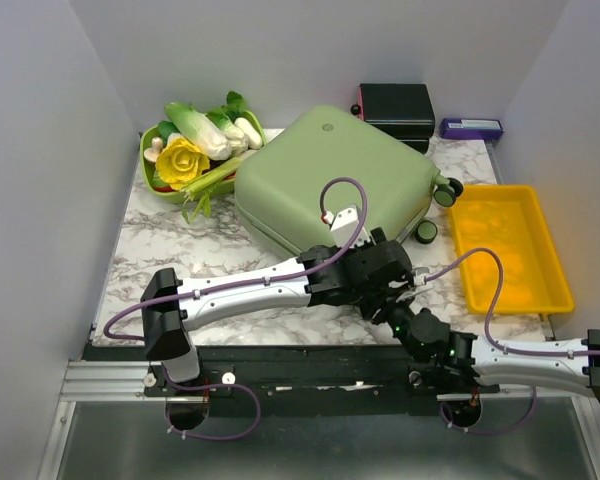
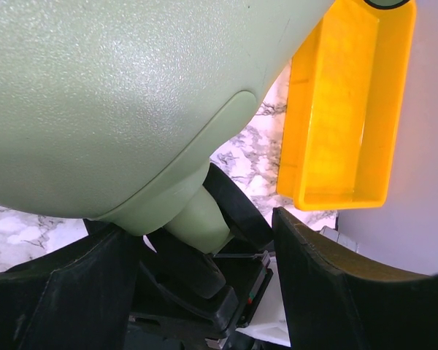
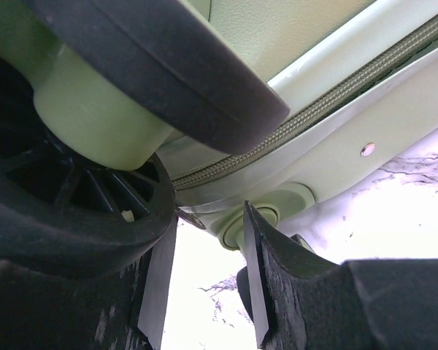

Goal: Open, take out, and arrange the luggage

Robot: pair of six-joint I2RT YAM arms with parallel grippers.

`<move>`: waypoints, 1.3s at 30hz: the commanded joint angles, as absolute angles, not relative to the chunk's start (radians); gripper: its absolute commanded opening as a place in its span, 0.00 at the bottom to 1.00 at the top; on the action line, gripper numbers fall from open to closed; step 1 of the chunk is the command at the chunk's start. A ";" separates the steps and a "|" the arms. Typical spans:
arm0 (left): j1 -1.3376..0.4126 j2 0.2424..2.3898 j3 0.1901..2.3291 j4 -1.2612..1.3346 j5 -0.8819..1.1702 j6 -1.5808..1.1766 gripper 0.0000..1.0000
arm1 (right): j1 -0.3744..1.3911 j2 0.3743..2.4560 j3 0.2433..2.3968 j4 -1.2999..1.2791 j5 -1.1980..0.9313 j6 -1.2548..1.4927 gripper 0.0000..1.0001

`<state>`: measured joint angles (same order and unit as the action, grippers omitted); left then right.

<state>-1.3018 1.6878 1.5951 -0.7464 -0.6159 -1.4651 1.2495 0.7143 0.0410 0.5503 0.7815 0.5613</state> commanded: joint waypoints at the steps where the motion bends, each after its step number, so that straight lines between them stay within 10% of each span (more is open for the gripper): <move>1: -1.290 1.655 1.707 -0.428 -0.724 -1.405 0.00 | 1.252 0.758 0.027 0.679 0.824 0.542 0.50; 8: -1.305 1.657 1.712 -0.425 -0.729 -1.431 0.00 | 1.253 0.856 0.049 0.824 0.880 0.557 0.43; 13: -1.313 1.646 1.701 -0.440 -0.752 -1.451 0.00 | 1.253 0.874 0.064 0.885 0.920 0.574 0.01; 30: -1.315 1.548 1.565 -0.488 -0.824 -1.448 0.00 | 1.247 0.517 -0.014 0.127 1.129 1.004 0.01; 35: -1.286 1.519 1.534 -0.231 -0.587 -0.890 0.00 | 1.220 0.437 -0.023 0.127 1.074 0.836 0.01; 39: -1.282 1.482 1.535 -0.153 -0.041 -0.203 0.59 | 1.209 0.397 -0.057 0.132 0.994 0.835 0.01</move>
